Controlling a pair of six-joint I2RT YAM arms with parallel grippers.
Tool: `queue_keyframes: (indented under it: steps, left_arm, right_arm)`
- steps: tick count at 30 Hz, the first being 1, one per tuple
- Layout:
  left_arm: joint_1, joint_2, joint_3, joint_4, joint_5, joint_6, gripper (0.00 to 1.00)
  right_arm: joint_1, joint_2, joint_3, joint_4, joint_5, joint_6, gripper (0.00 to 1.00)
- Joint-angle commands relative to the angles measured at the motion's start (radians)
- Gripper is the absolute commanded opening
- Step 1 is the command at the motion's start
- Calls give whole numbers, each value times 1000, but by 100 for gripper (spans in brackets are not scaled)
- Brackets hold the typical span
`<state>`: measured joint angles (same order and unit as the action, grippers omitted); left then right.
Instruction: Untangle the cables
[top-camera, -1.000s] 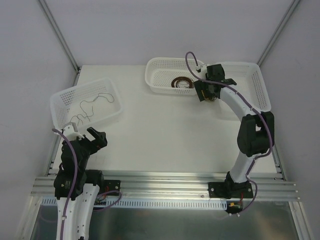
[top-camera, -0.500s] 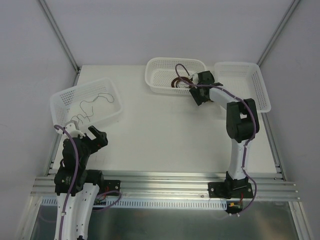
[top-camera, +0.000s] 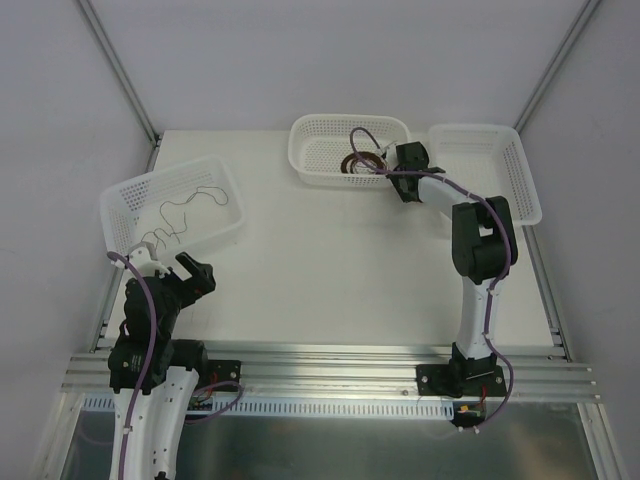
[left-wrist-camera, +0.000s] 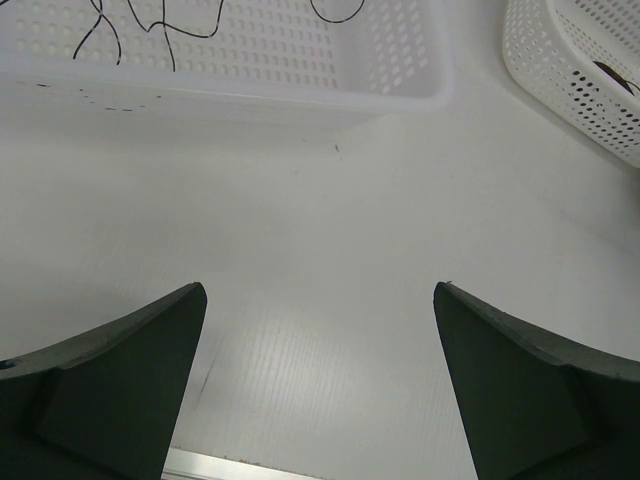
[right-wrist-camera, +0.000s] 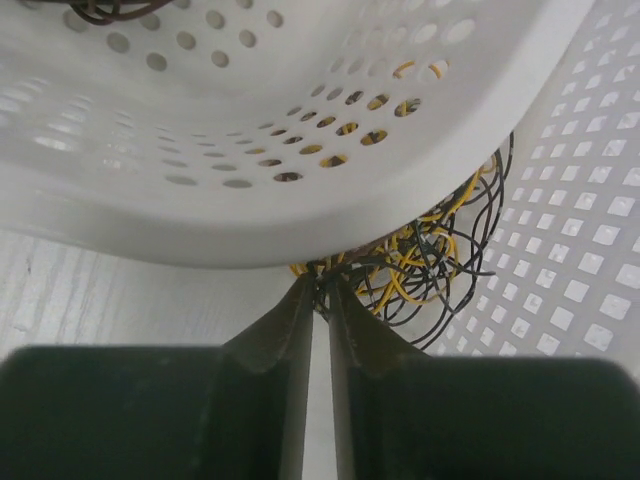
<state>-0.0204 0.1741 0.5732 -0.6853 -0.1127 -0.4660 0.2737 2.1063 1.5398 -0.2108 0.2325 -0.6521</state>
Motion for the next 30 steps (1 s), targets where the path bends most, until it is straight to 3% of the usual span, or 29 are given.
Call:
queue_keyframes:
  steps: [1,4,12,17,27,28,30]
  left_arm:
    - [-9,-12,-1,29,4,-19,99]
    - [-9,-13,-1,27,5,-19,99]
    - [-9,-15,1,27,5,-17,99]
    - [-9,-19,4,26,2,-16,99]
    - [-9,-22,13,35,51,1,99]
    - [-9,-19,16,38,70,0,99]
    - [-9,4,36,36,146,-13,99]
  right_arm:
    - [4,9,-23,57,2,14,13]
    - [13,-5,-43,57,-1,26,1]
    - [123,-196,-173,-31,44,84,1]
    - [202,-351,-234,-147,-74,230,1]
    - [513,-551,-388,-268,-165,508,1]
    - [553,-561,-398,-280,-165,544,1]
    - [579,-610,-441,-283,-209,577,18]
